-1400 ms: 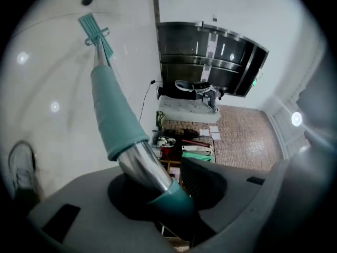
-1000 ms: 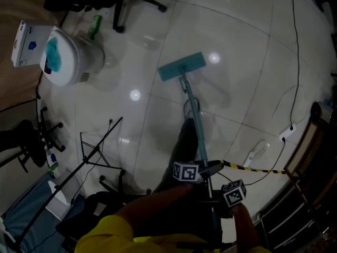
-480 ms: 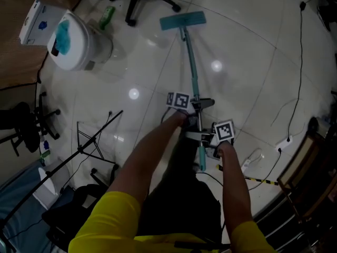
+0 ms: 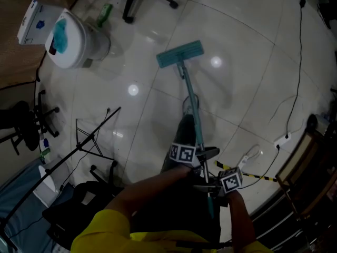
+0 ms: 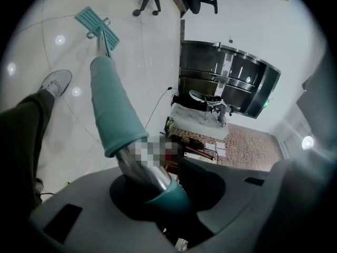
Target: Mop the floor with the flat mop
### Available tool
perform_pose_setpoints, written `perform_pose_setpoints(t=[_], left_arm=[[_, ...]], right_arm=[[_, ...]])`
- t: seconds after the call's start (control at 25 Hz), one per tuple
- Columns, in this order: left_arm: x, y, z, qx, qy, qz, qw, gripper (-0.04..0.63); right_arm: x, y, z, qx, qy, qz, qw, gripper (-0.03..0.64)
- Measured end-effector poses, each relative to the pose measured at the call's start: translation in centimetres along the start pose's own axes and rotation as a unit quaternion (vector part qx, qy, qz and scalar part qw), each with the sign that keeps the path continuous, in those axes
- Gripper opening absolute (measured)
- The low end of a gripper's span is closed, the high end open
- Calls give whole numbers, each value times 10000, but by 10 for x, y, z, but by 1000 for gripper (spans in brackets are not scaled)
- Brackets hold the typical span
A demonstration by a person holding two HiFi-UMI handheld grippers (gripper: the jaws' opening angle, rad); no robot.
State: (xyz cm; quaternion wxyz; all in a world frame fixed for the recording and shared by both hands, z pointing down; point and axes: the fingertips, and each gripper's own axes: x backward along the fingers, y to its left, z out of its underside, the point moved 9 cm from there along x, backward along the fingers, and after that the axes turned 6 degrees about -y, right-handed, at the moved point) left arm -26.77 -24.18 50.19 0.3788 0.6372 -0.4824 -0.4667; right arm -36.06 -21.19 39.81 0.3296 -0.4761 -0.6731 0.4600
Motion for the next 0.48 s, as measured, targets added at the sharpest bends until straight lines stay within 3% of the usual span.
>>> perform_pose_setpoints(t=[0.2,0.48], left_arm=[[2,-1,12,110,-354,316,9988,123],[12,6,7,127,-519,358,9979,123]], right_arm=[[2,0,9,24,173,33,9998,80],[-11,-5,8,70,310,112,9994,83]])
